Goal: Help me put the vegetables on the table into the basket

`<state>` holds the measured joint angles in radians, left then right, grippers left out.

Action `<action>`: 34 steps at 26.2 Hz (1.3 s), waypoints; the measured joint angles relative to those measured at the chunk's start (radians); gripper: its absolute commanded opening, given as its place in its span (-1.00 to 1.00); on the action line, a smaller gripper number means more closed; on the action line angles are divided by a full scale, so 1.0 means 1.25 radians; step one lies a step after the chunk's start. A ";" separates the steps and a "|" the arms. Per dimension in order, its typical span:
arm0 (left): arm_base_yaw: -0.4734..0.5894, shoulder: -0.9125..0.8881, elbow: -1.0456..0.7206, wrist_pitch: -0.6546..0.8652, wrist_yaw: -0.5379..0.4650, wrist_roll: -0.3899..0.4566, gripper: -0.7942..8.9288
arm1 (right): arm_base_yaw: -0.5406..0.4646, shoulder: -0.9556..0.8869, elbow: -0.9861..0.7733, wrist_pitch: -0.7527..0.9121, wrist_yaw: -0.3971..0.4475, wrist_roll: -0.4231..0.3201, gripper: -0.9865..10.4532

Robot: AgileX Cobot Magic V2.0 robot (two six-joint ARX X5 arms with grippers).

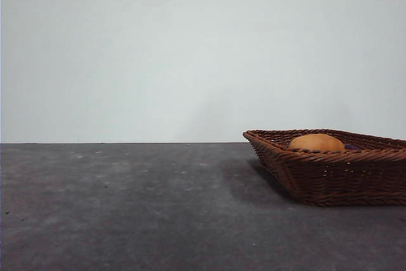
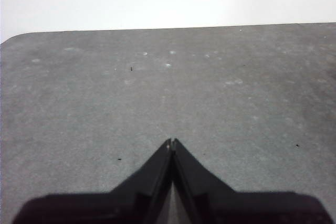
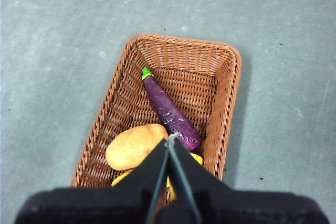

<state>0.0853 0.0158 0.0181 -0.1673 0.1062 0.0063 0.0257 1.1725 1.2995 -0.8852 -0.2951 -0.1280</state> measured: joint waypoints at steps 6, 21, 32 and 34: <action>0.000 0.005 0.000 0.000 0.000 0.000 -0.84 | 0.000 0.000 0.000 0.000 0.000 0.000 -0.83; 0.000 0.006 0.000 0.000 0.000 0.000 -0.84 | 0.000 -0.387 -0.256 0.224 0.085 0.016 -0.83; 0.000 0.006 0.000 0.000 0.000 0.000 -0.84 | 0.000 -0.727 -0.703 0.355 0.110 0.045 -0.83; 0.000 0.006 0.000 0.001 0.000 0.000 -0.84 | 0.000 -0.770 -0.752 0.378 0.112 0.062 -0.83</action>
<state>0.0853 0.0235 0.0181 -0.1665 0.1062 0.0063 0.0257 0.2096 0.3595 -0.4126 -0.1547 -0.0505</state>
